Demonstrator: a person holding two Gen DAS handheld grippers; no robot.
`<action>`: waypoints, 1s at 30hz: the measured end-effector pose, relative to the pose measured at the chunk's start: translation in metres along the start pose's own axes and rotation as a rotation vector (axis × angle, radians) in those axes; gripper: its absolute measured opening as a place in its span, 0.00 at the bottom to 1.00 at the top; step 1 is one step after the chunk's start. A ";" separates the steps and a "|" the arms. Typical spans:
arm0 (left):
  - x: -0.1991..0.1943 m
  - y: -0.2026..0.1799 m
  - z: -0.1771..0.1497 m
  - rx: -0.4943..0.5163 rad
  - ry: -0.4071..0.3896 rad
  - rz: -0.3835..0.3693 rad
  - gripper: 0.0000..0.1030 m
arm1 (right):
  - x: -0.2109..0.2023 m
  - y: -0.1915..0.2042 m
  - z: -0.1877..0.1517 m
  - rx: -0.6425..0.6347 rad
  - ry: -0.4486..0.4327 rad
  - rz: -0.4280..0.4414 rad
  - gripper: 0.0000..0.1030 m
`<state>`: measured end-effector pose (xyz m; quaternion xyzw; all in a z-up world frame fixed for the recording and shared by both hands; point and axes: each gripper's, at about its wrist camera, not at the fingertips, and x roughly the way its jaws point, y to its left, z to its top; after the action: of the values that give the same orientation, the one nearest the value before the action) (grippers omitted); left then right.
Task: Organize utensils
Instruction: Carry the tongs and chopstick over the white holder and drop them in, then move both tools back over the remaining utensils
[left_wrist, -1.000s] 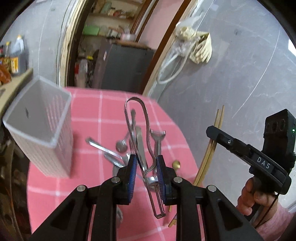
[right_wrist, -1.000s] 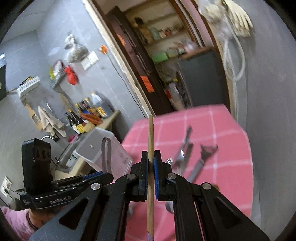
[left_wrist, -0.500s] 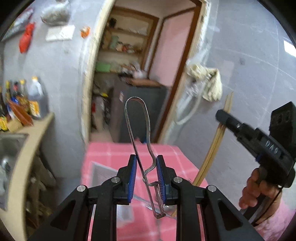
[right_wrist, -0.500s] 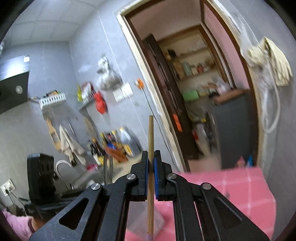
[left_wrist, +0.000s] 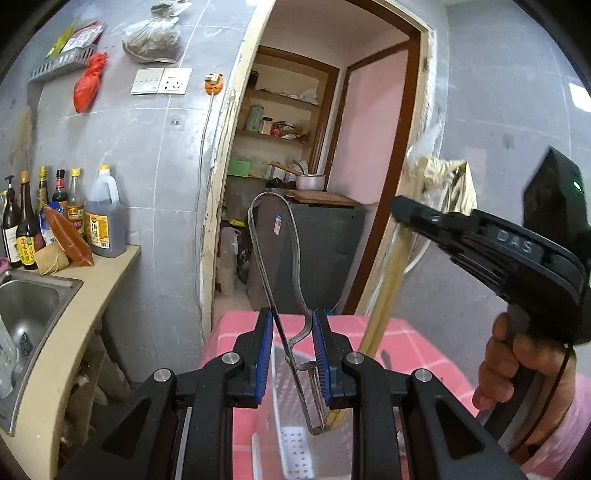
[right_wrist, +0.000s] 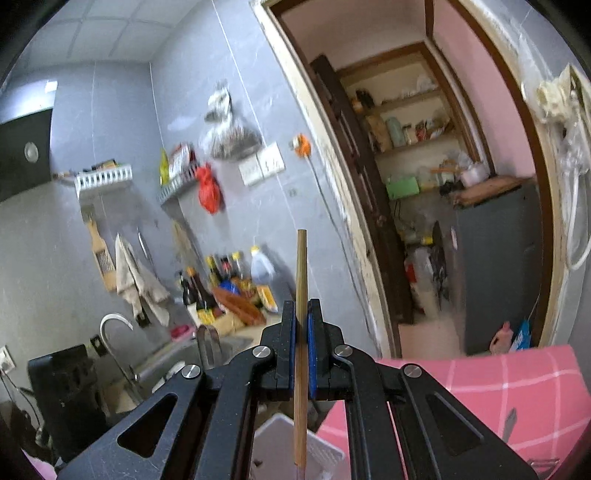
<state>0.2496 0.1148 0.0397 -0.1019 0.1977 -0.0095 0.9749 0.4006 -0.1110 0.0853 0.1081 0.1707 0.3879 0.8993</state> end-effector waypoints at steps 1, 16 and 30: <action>0.002 0.000 -0.006 0.005 0.006 0.000 0.20 | 0.004 -0.003 -0.006 0.013 0.025 0.007 0.05; -0.003 0.001 -0.030 -0.053 0.099 -0.041 0.22 | 0.017 -0.035 -0.066 0.133 0.196 0.077 0.08; -0.039 -0.009 -0.029 -0.138 0.054 0.053 0.79 | -0.036 -0.037 -0.060 0.115 0.142 -0.005 0.66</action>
<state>0.2022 0.1023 0.0302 -0.1631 0.2270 0.0271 0.9598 0.3781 -0.1582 0.0259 0.1312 0.2562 0.3820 0.8782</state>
